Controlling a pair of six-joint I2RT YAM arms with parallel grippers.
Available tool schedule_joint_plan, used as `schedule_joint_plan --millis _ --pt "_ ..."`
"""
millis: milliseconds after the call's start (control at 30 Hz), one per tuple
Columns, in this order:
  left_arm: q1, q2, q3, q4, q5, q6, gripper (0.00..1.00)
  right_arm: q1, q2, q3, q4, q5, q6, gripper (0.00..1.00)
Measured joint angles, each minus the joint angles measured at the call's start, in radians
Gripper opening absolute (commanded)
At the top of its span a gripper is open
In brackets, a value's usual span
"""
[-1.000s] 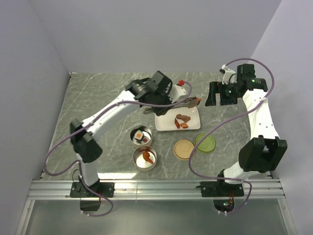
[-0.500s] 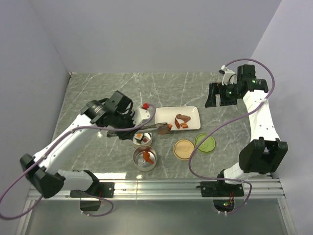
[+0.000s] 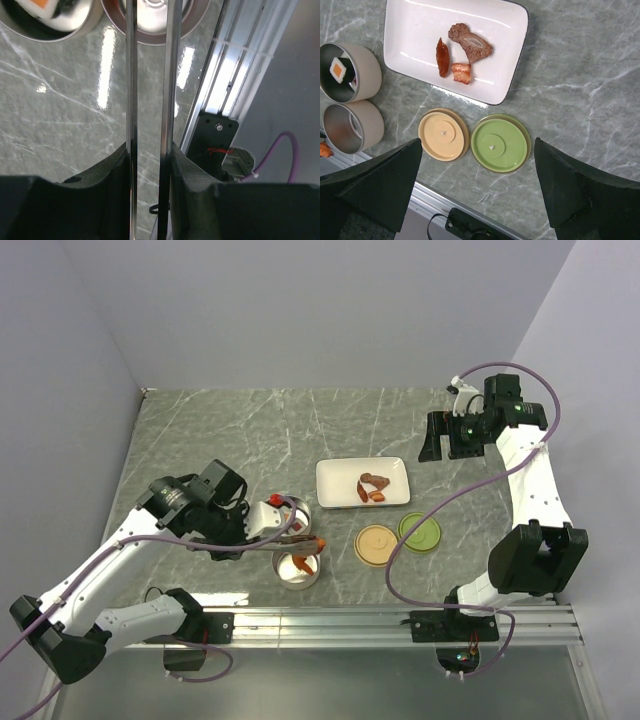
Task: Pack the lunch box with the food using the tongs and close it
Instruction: Place the food into the lunch box
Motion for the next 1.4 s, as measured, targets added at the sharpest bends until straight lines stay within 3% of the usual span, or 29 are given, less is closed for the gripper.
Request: schedule_joint_plan --millis 833,1167,1400 --pt "0.002 0.055 -0.07 -0.034 -0.063 0.06 0.37 0.0 -0.001 -0.001 0.0 0.0 0.0 1.0" --pt "0.002 0.062 -0.094 -0.033 -0.065 0.067 0.54 0.0 -0.001 -0.001 0.0 0.002 0.0 1.0" --pt "0.002 0.063 -0.092 -0.034 -0.059 0.07 0.57 0.0 -0.001 -0.001 0.0 0.002 0.0 1.0"
